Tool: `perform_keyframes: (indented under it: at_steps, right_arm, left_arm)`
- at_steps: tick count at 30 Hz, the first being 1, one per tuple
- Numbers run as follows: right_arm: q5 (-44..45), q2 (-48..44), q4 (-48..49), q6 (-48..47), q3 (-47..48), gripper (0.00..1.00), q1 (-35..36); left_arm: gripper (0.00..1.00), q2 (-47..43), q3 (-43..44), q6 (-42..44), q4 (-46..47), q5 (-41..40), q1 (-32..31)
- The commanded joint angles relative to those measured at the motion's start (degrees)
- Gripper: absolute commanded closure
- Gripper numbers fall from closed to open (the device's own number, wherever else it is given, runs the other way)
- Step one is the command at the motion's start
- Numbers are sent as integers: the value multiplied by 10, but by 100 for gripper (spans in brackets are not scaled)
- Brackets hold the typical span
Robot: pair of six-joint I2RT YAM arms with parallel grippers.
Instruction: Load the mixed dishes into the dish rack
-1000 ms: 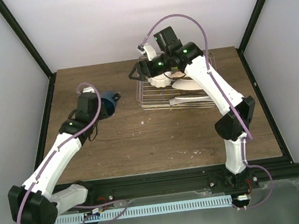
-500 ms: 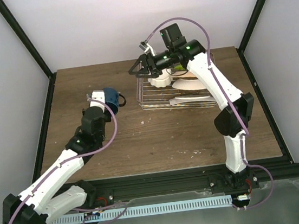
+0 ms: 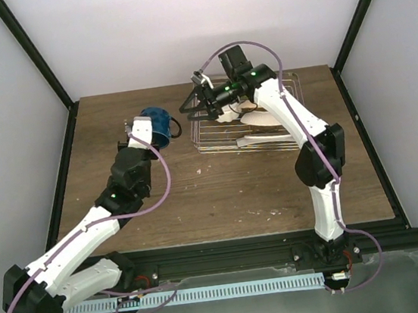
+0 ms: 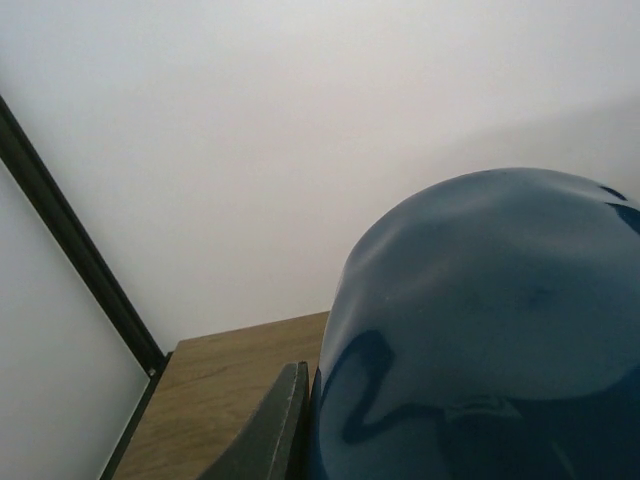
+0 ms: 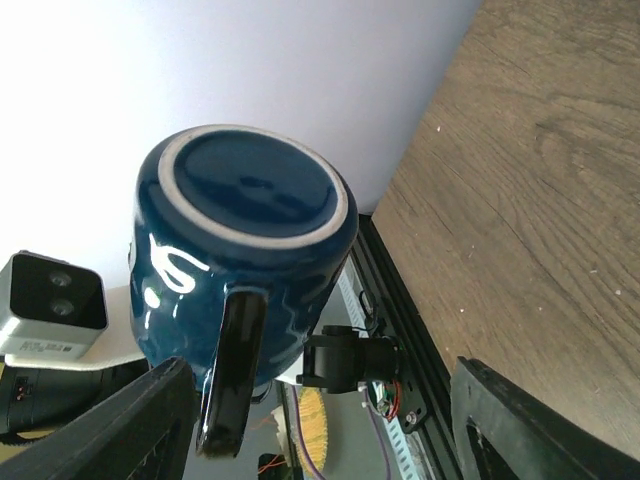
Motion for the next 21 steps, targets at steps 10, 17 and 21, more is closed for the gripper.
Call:
perform_keyframes:
  at_steps: [10,17,21]
  right_arm:
    - [-49,27,45,29,32,36,5]
    - [-55,32,48,30,33,39,9]
    - [-59,33,47,28,32,42,14]
  left_arm:
    - [100,32,23,1,109,8,-12]
    - [100,58,19,9,144,0,-12]
    - [100,72,21,11,165,-9,-12]
